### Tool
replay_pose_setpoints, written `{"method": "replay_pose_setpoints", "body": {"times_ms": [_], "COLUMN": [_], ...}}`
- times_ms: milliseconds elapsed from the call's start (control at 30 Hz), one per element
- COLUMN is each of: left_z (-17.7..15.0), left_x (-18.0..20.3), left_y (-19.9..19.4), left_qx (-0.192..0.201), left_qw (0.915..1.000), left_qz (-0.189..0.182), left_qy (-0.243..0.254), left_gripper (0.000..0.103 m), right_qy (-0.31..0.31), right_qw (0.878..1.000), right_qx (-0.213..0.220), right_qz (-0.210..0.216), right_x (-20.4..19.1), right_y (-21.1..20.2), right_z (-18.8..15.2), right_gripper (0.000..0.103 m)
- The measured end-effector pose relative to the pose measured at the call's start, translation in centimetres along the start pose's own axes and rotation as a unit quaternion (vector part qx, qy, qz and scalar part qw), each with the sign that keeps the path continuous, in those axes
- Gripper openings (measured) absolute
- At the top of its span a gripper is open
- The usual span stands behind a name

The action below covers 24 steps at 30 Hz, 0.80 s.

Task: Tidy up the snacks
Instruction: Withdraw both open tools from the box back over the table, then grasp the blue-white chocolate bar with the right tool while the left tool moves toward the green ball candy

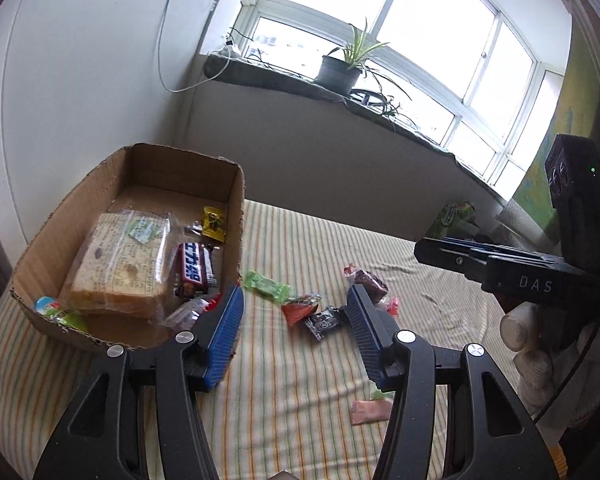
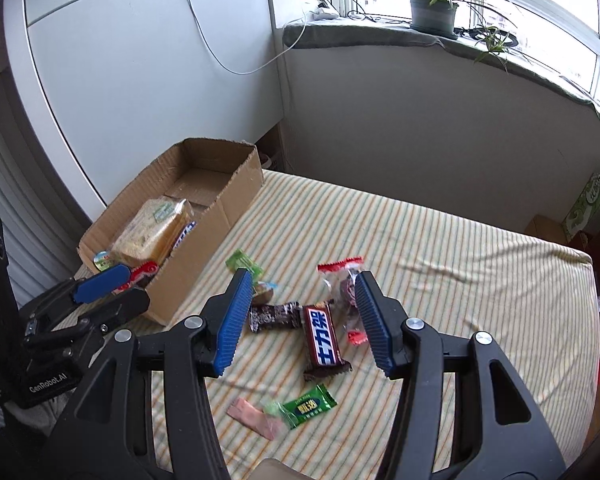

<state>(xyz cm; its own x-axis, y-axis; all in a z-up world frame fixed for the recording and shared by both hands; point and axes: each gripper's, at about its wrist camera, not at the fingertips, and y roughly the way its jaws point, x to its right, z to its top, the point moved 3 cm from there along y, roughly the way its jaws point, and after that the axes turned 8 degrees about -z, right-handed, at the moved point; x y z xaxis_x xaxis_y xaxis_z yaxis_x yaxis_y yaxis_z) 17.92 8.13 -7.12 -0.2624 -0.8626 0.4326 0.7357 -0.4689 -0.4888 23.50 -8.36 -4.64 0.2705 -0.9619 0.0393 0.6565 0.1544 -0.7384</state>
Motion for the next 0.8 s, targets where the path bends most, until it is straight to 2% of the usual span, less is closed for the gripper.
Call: {"method": "replay_pose_setpoints", "body": {"times_ms": [233, 500, 667, 800], "left_z": [-2.4, -5.2, -7.1, -7.8], "left_x": [2.3, 4.2, 5.5, 6.2], "left_y": [2.1, 4.5, 5.9, 6.7], "left_qx": [-0.044, -0.114, -0.149, -0.16], "left_qw": [0.9983, 0.9904, 0.9844, 0.9823], "left_qz": [-0.014, -0.061, -0.066, -0.058], "left_qy": [0.035, 0.048, 0.067, 0.079], "left_gripper": [0.053, 0.053, 0.053, 0.053], "right_qy": [0.016, 0.04, 0.029, 0.029], "right_qw": [0.999, 0.997, 0.995, 0.994], "right_qx": [-0.035, -0.068, -0.086, -0.096], "right_qz": [-0.002, 0.017, 0.035, 0.043], "right_x": [1.8, 3.0, 2.7, 2.5], "right_y": [1.8, 3.9, 5.1, 6.2], "right_z": [-3.1, -5.0, -5.5, -5.4], "right_gripper": [0.056, 0.056, 0.056, 0.056]}}
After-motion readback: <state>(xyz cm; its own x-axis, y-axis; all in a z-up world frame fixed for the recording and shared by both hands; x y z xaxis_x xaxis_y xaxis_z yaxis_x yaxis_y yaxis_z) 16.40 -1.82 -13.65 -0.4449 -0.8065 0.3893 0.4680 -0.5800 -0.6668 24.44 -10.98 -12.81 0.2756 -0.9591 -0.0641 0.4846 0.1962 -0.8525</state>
